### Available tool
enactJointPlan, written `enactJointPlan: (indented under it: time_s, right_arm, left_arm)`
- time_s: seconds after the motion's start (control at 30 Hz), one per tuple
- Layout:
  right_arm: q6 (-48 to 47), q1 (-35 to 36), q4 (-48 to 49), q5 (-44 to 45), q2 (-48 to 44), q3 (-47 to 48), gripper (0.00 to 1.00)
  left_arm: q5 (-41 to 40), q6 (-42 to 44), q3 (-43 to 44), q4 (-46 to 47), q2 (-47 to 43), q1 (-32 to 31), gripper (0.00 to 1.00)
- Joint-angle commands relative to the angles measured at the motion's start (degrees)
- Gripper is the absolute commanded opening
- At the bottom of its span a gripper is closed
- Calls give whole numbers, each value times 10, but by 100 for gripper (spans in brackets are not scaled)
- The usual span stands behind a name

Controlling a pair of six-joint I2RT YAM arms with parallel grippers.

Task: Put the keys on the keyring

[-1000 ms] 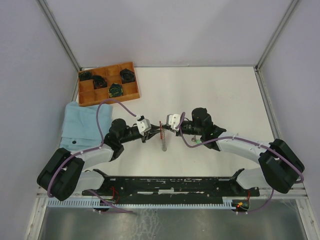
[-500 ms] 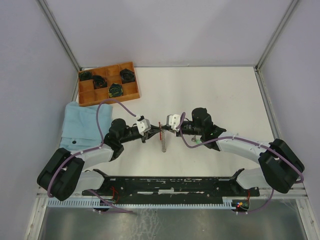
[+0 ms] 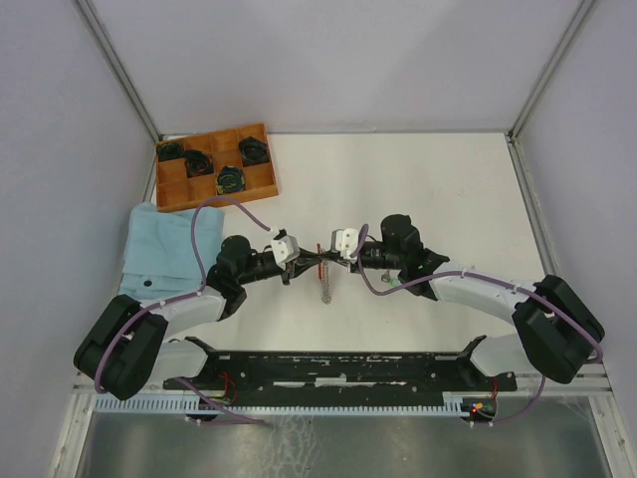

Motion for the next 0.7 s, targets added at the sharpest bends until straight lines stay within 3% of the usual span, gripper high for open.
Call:
enactJointPlan:
  time_s: [0.0, 0.27, 0.67]
  right_arm:
    - [1, -2, 12, -15, 3, 22, 1]
    - [0, -2, 11, -12, -2, 19, 1]
    - [16, -1, 34, -11, -15, 7, 1]
  left_arm:
    - [21, -19, 24, 33, -2, 2, 21]
    - [26, -18, 30, 19, 3, 3, 6]
    - [23, -20, 35, 9, 8, 3, 17]
